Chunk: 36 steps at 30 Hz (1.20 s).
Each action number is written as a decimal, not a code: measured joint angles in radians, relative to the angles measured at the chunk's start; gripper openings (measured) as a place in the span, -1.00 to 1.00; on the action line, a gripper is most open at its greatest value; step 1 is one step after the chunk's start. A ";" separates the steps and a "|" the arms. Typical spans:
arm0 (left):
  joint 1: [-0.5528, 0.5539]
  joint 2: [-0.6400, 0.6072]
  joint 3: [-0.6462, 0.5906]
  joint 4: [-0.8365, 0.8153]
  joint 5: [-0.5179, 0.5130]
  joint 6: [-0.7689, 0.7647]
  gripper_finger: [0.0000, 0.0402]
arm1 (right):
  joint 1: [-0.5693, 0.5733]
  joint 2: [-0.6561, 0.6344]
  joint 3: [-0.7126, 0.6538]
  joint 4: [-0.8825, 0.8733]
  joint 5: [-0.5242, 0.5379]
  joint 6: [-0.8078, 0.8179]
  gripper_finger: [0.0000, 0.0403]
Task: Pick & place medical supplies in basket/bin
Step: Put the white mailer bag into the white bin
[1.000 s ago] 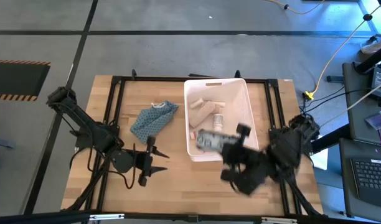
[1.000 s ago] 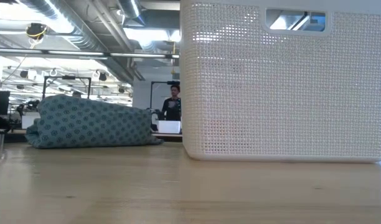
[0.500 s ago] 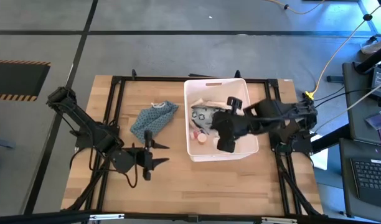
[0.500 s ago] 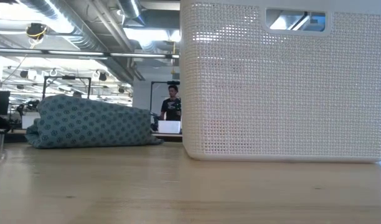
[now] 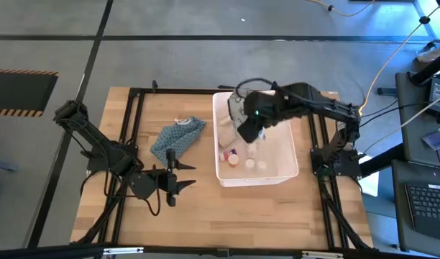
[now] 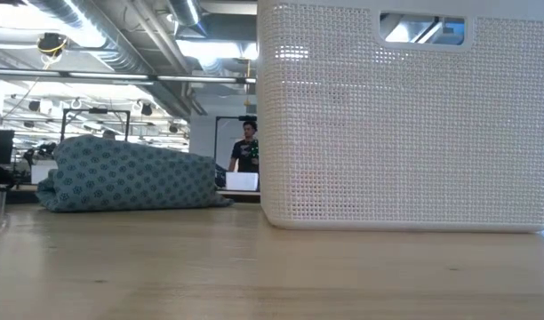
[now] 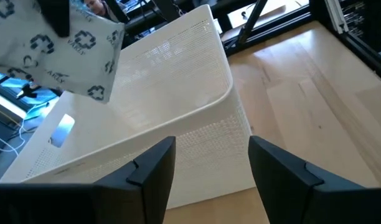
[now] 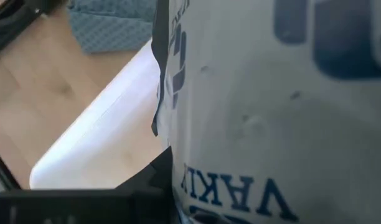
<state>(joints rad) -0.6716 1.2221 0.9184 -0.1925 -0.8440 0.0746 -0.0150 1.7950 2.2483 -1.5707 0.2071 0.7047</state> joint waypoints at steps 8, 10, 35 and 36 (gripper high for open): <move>0.000 0.000 0.000 -0.022 0.000 0.000 -0.01 | -0.086 -0.019 -0.193 0.001 -0.208 0.024 -0.35; 0.000 0.000 0.000 -0.026 0.000 0.000 -0.01 | -0.099 -0.044 -0.277 -0.001 -0.233 0.024 -0.35; 0.000 0.000 0.000 -0.048 0.037 -0.009 -0.01 | -0.284 -0.052 -0.656 0.001 -0.421 0.288 -0.35; 0.000 0.000 0.000 -0.052 0.044 -0.009 -0.01 | -0.287 -0.042 -0.669 0.001 -0.421 0.289 -0.35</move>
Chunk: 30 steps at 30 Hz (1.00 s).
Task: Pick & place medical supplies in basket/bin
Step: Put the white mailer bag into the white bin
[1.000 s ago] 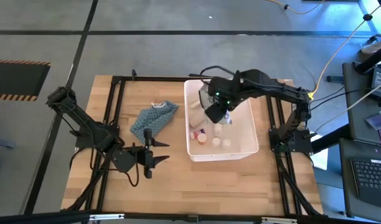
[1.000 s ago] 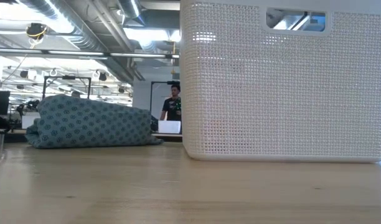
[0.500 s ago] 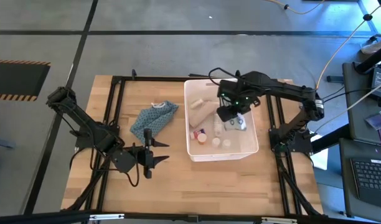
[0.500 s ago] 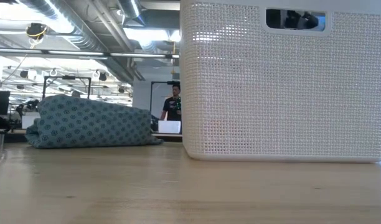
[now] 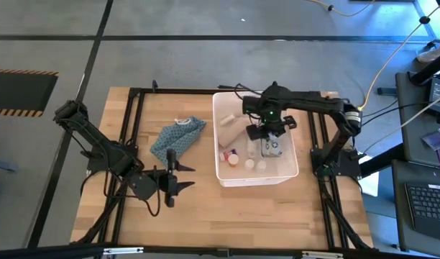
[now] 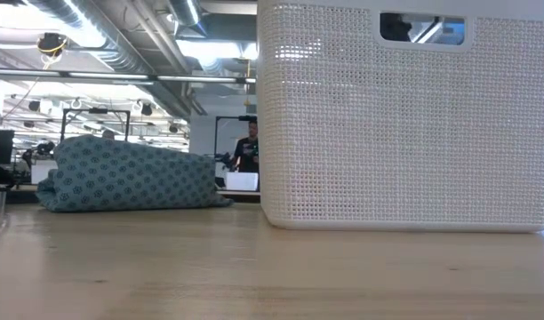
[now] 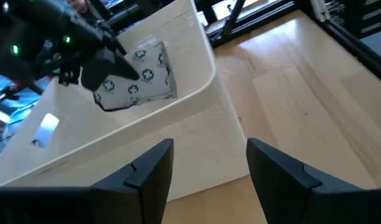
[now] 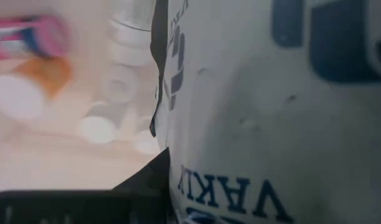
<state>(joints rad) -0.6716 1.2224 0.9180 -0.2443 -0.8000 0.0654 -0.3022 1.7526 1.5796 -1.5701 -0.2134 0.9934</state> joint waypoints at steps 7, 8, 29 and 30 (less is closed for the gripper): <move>0.000 0.000 0.000 -0.001 0.038 0.000 -0.01 | -0.015 0.036 -0.055 -0.021 0.019 0.001 -0.35; 0.000 0.000 0.000 -0.001 0.039 0.000 -0.01 | -0.016 0.036 -0.061 -0.022 0.022 0.002 -0.35; 0.000 0.000 0.000 -0.013 0.040 0.000 -0.01 | -0.016 0.037 -0.066 0.000 -0.003 -0.058 -0.12; 0.000 0.000 0.000 -0.015 0.039 -0.001 -0.01 | -0.016 0.037 -0.066 0.000 -0.003 -0.056 -0.10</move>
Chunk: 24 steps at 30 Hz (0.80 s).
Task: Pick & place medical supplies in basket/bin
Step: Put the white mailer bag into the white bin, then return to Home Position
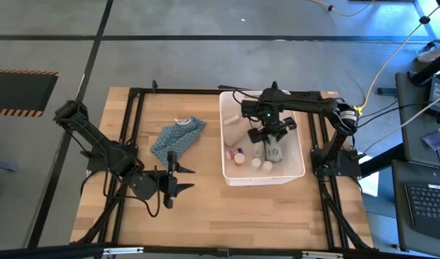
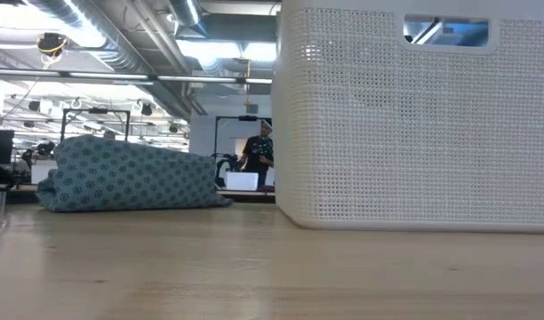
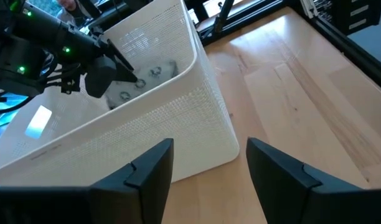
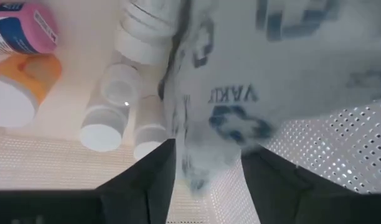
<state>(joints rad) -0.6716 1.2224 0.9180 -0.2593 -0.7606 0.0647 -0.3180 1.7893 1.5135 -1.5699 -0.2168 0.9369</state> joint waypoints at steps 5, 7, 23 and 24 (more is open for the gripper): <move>0.000 0.000 0.000 -0.004 0.000 -0.002 -0.01 | 0.000 0.000 0.000 0.000 -0.010 0.000 -0.02; 0.000 0.000 0.000 -0.004 0.000 -0.002 -0.01 | 0.000 0.000 0.000 0.000 -0.025 0.000 -0.01; -0.001 0.000 0.000 -0.010 0.006 -0.007 -0.01 | 0.060 -0.035 0.434 0.000 0.071 -0.162 0.00; -0.001 0.000 0.000 -0.010 0.016 -0.007 -0.01 | 0.069 -0.046 0.476 0.000 0.073 -0.235 0.00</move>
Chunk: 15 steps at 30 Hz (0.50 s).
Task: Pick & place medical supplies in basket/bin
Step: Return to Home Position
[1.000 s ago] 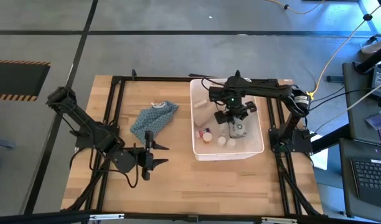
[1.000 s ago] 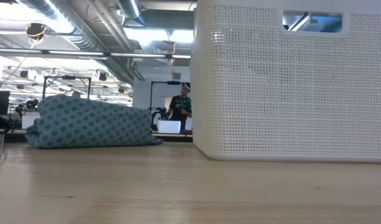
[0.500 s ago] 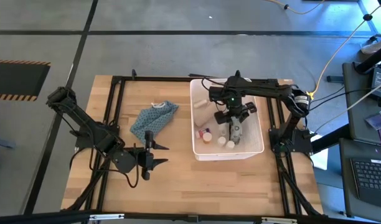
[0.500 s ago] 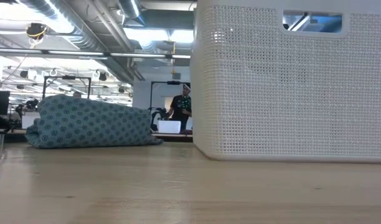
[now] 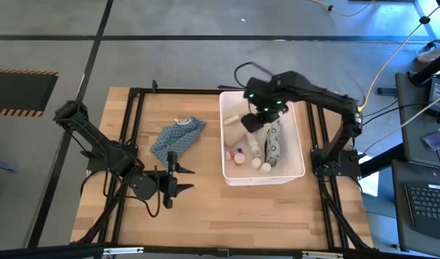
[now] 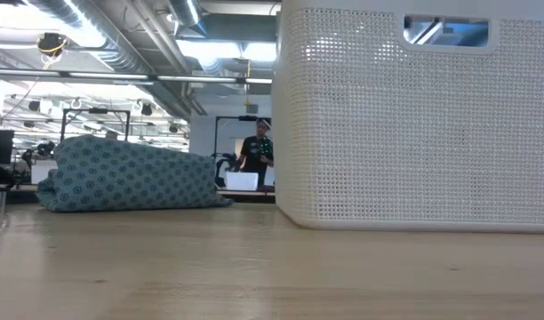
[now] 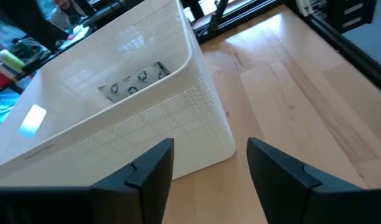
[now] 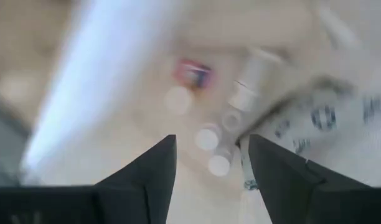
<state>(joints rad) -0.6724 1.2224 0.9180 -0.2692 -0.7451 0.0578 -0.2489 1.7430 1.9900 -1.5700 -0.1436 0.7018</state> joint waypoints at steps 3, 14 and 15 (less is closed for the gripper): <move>0.000 0.000 0.000 0.001 0.013 0.000 -0.01 | 0.034 -0.025 0.100 0.012 0.004 -0.149 0.00; 0.002 -0.113 0.000 -0.114 -0.118 -0.225 -0.01 | 0.261 -0.376 -0.027 0.301 0.136 -0.266 0.00; 0.001 -0.133 0.000 -0.122 -0.115 -0.239 -0.01 | 0.291 -0.425 -0.078 0.355 0.143 -0.266 0.00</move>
<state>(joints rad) -0.6716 1.0895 0.9180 -0.3912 -0.8604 -0.1814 0.0418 1.3185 1.9116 -1.2149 -0.0002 0.4363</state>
